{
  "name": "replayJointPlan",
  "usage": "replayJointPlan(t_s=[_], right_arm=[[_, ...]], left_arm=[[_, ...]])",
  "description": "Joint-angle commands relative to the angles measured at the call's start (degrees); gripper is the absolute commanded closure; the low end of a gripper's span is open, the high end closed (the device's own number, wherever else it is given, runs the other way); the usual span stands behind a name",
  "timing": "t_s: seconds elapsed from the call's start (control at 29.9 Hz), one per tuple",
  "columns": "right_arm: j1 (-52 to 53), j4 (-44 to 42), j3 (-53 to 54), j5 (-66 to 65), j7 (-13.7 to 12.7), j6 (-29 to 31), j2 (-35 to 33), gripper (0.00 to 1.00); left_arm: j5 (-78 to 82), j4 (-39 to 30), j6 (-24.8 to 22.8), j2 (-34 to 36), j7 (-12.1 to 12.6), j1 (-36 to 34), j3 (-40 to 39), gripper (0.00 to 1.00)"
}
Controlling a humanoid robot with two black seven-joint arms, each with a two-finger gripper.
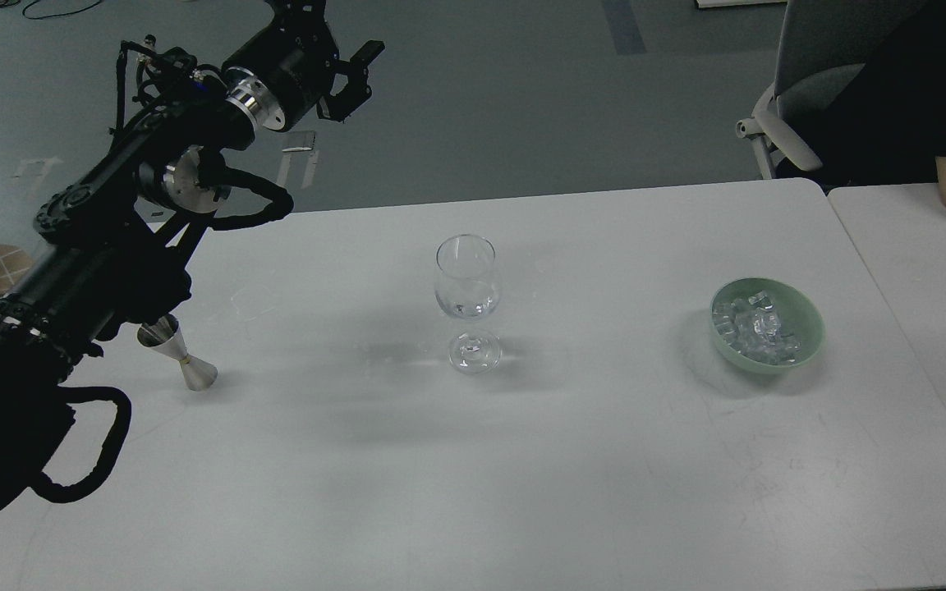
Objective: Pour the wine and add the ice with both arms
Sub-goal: 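Open the left gripper, release the jigger and lift the arm away, then reach the right gripper into the green ice bowl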
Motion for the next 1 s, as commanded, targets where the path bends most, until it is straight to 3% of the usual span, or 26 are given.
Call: replayJointPlan(t_s=[0.0, 0.23, 0.67, 0.97], right_arm=[[0.0, 2.5, -4.1, -5.5, 0.0, 0.3, 1.5, 0.0], [0.0, 1.9, -12.7, -7.3, -0.7, 0.3, 7.4, 0.0], [1.4, -1.5, -19.5, -28.4, -1.8, 0.3, 23.3, 0.0], [10.9, -9.4, -31.5, -30.5, -1.4, 0.3, 29.1, 0.0]], left_arm=[[-0.5, 0.0, -0.2, 0.8, 0.0, 0.0, -0.3, 0.01], [-0.9, -0.2, -1.1, 1.8, 0.0, 0.0, -0.3, 0.01], [-1.0, -0.3, -1.9, 2.3, -0.1, 0.2, -0.4, 0.01], [-1.0, -0.4, -2.0, 2.7, -0.2, 0.9, -0.4, 0.01]])
